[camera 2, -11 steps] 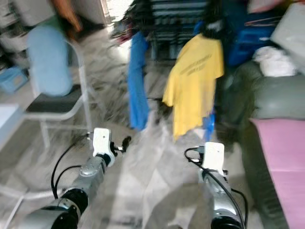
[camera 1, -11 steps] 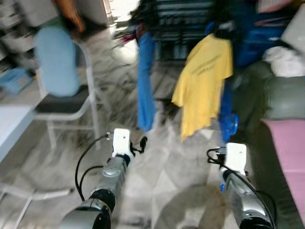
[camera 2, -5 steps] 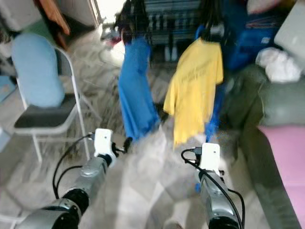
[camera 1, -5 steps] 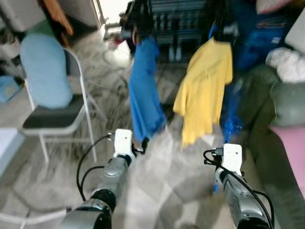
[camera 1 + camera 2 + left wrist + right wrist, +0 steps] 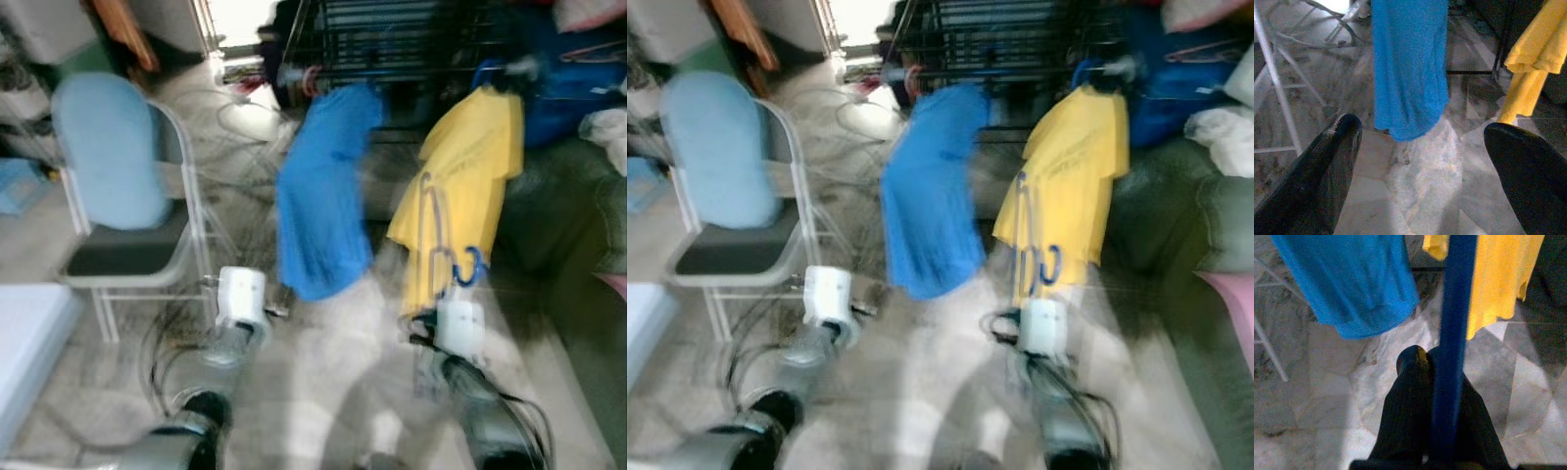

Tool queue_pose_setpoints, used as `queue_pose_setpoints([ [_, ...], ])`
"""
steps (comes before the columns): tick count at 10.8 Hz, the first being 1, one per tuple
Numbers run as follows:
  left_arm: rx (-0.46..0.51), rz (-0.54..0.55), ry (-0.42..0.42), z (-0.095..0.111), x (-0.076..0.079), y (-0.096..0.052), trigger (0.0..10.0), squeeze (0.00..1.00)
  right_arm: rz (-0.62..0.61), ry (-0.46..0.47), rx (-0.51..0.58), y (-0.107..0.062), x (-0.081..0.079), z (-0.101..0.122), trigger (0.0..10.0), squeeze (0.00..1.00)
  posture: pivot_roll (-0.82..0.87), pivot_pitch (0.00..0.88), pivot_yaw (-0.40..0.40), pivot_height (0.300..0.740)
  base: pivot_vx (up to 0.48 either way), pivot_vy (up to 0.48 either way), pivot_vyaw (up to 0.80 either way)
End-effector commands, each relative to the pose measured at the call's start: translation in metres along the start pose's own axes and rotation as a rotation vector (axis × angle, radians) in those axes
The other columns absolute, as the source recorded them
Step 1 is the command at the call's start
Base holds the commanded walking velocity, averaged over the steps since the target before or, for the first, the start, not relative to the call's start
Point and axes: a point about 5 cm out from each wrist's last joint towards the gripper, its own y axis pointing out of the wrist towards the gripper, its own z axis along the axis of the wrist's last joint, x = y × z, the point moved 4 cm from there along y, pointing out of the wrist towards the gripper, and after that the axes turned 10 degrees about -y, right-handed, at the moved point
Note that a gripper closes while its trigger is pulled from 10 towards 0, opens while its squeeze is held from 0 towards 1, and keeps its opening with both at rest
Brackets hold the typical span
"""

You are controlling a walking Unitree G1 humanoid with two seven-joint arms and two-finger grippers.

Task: Hang hanger

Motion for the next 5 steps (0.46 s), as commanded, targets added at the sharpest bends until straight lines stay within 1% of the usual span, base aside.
queue_pose_setpoints([
  [1,-0.004,0.044,0.031,0.0022,-0.0149,-0.0017,10.0,0.0,0.024,0.006,0.019,0.0011,-0.0111,0.005,10.0,0.0,-0.24,0.057,0.088,0.74,0.0,0.0,0.0],
  [2,-0.011,0.036,0.046,-0.0011,-0.0151,-0.0034,10.0,0.0,0.029,0.005,0.012,0.0008,-0.0125,0.0024,10.0,0.0,-0.24,0.059,0.089,0.74,0.0,0.0,0.0],
  [4,-0.023,0.045,0.039,-0.0054,-0.0207,-0.0064,10.0,0.0,0.046,0.008,0.005,-0.0003,-0.0158,-0.0007,10.0,0.0,-0.25,0.064,0.092,0.74,0.0,0.0,0.0],
  [5,-0.026,0.048,0.048,-0.0061,-0.0215,-0.0067,10.0,0.0,0.047,0.005,0.004,-0.0009,-0.0163,-0.0016,10.0,0.0,-0.25,0.064,0.092,0.74,0.0,0.0,0.0],
])
